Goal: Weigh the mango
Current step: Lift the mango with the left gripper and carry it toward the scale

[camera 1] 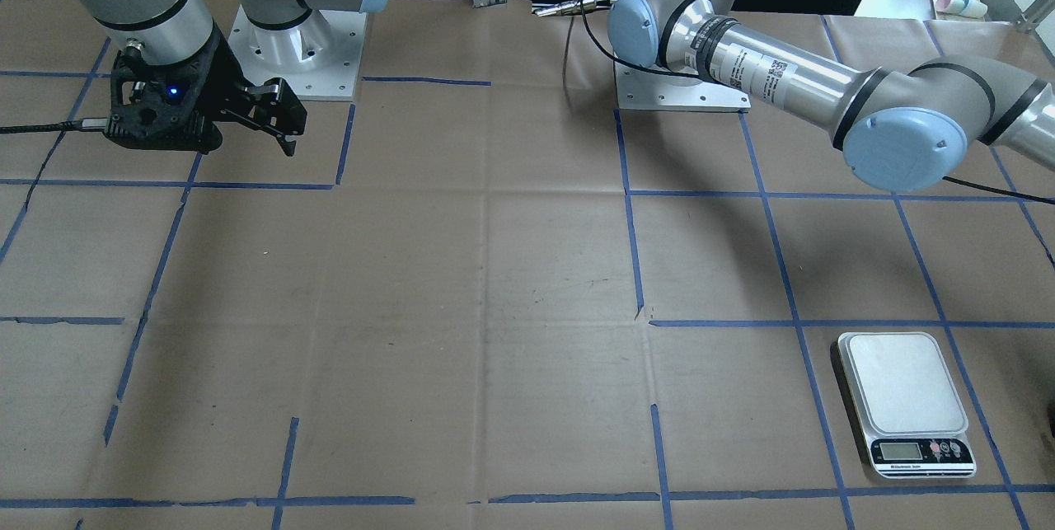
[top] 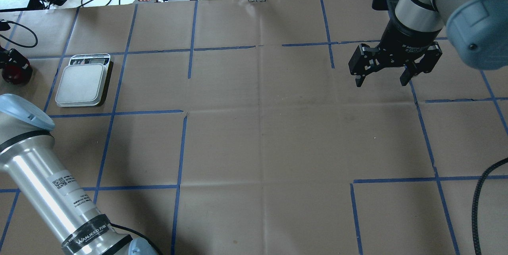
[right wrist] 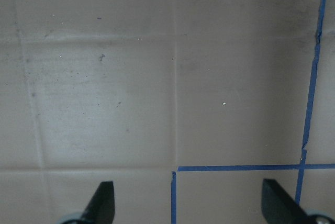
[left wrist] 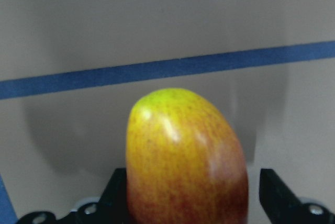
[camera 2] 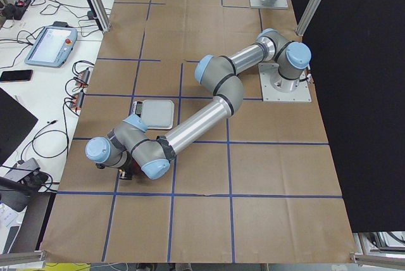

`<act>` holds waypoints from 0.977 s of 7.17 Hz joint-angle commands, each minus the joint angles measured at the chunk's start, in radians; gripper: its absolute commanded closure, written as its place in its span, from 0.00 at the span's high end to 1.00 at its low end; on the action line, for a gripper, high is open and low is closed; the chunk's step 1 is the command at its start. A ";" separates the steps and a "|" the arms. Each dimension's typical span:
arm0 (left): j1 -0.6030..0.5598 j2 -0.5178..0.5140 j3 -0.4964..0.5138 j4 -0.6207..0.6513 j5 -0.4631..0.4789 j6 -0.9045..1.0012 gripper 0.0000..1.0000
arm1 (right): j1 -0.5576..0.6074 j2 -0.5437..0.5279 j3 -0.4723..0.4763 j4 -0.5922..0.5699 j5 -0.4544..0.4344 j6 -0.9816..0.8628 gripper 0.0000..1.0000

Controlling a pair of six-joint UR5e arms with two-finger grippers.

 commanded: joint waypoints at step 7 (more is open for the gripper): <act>-0.021 0.208 0.048 -0.290 0.013 -0.124 0.17 | 0.000 0.000 0.000 0.000 0.000 0.000 1.00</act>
